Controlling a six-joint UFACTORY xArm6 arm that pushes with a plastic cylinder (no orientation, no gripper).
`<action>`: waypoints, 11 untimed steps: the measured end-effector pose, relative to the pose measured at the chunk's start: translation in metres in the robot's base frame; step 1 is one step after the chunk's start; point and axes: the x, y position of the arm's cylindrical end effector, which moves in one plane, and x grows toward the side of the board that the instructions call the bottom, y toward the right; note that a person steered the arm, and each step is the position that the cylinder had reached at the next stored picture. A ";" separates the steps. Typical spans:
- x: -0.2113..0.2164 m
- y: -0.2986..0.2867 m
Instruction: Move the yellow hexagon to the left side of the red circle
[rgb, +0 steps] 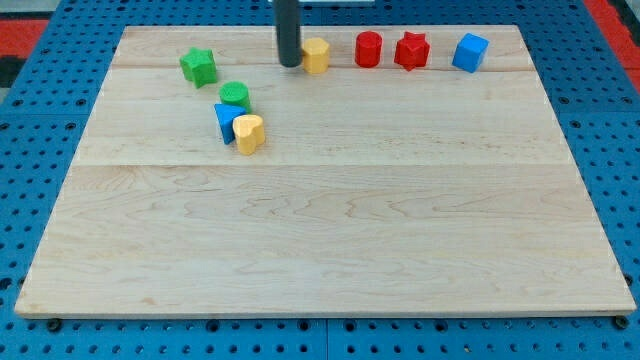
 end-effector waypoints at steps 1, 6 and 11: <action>-0.002 0.011; 0.002 0.031; -0.068 0.066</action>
